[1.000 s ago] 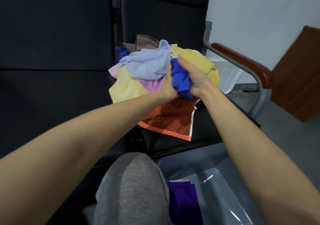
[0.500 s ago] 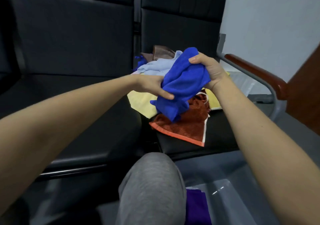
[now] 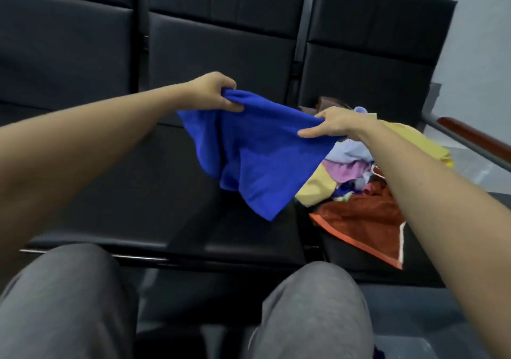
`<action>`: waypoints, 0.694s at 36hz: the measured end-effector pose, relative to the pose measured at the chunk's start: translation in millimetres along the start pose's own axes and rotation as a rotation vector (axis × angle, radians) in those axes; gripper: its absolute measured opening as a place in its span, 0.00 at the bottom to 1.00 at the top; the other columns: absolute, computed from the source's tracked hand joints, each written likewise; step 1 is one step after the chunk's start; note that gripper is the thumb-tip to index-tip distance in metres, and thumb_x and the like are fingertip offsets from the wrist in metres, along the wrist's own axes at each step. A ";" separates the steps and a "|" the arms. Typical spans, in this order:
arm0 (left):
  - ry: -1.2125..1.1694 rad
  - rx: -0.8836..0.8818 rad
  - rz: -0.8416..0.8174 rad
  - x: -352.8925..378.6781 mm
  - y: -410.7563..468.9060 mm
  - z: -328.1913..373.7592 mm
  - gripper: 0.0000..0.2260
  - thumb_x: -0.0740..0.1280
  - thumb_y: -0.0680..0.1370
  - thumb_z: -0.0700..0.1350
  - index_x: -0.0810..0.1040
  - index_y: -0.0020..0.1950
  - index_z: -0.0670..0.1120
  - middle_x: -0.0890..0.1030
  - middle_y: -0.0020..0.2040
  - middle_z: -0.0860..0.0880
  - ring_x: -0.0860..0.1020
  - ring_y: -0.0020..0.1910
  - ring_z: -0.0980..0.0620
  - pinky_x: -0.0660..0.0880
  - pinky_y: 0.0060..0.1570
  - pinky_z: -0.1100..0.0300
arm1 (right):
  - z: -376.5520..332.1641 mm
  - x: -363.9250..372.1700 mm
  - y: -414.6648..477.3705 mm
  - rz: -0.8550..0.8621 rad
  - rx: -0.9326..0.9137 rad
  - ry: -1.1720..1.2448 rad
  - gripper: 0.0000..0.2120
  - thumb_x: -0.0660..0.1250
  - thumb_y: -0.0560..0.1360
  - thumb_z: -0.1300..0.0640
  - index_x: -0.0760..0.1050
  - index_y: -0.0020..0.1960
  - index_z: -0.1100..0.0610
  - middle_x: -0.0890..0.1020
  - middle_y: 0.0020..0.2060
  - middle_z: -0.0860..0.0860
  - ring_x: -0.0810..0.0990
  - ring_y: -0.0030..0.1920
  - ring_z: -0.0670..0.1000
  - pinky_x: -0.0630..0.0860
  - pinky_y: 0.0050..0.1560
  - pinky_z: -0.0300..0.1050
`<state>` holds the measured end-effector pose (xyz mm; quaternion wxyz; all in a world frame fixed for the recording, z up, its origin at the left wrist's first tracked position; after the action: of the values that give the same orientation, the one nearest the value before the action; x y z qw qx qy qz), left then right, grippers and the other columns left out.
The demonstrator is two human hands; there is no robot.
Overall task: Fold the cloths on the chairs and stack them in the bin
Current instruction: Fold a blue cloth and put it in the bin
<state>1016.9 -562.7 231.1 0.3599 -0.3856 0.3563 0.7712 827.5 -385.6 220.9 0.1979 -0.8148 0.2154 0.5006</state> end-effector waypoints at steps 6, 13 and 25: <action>0.170 -0.148 -0.380 -13.8 -19.7 -46.2 0.10 0.71 0.75 0.45 0.78 0.55 0.48 0.81 0.50 0.52 0.79 0.48 0.52 0.76 0.50 0.55 | -43.1 13.1 33.5 0.322 0.037 -0.138 0.10 0.62 0.76 0.58 0.73 0.36 0.56 0.77 0.41 0.57 0.75 0.42 0.57 0.68 0.38 0.44; 0.308 -0.297 -0.047 -47.2 -7.2 -87.7 0.10 0.60 0.81 0.44 0.78 0.57 0.43 0.78 0.57 0.42 0.75 0.56 0.41 0.70 0.55 0.52 | -69.4 31.4 75.9 0.186 0.369 0.804 0.12 0.58 0.81 0.61 0.69 0.63 0.64 0.73 0.53 0.60 0.80 0.45 0.60 0.77 0.26 0.44; 0.063 -0.201 0.569 -81.2 -10.2 -89.8 0.15 0.59 0.74 0.34 0.79 0.57 0.44 0.80 0.51 0.42 0.75 0.54 0.43 0.69 0.48 0.56 | -84.1 13.5 84.6 0.544 -0.062 0.936 0.14 0.51 0.76 0.67 0.70 0.39 0.53 0.72 0.36 0.49 0.66 0.38 0.48 0.63 0.34 0.40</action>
<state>1091.8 -654.8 257.1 0.0781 -0.3277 0.3828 0.8602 847.9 -503.0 235.0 -0.0799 -0.8709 0.4689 0.1234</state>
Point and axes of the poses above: each hand's wrist, its own y-axis towards the middle knuckle, its own x-axis out of the palm, z = x × y, the point moved 4 cm from there along y, towards the middle knuckle
